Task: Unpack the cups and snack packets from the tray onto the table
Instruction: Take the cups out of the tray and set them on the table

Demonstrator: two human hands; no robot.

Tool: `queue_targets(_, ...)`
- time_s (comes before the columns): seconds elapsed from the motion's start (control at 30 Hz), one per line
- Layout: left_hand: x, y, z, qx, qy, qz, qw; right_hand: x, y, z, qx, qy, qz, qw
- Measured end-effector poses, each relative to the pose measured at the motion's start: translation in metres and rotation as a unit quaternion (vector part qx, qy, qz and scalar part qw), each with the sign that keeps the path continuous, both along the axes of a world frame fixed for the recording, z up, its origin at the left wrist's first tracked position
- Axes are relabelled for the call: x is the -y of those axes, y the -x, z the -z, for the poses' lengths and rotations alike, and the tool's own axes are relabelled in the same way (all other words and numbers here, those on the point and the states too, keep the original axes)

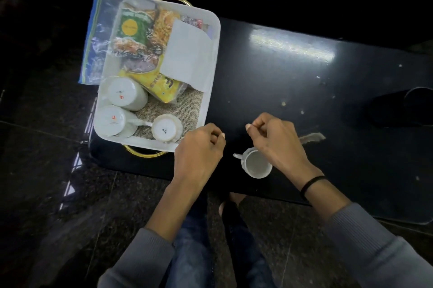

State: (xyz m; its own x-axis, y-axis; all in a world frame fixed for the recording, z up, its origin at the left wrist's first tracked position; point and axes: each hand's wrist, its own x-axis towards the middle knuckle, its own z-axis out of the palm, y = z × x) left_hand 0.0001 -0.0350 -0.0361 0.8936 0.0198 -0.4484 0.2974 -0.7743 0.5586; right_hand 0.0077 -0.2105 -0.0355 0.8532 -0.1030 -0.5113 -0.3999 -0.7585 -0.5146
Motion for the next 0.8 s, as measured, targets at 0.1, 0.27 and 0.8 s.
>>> queue_targets(0.1,-0.022,-0.005,-0.004,0.081,-0.038,0.019,0.996,-0.025,-0.014,-0.001,0.019,-0.063,-0.029,0.997)
queue_targets(0.27,-0.063,-0.008,0.005,0.131,-0.119,0.066,0.982,-0.075,-0.030,0.010,-0.002,-0.162,-0.086,0.983)
queue_targets(0.8,-0.085,-0.030,0.019,0.024,-0.124,0.128,0.984,-0.106,-0.034,0.023,-0.069,-0.213,-0.030,0.974)
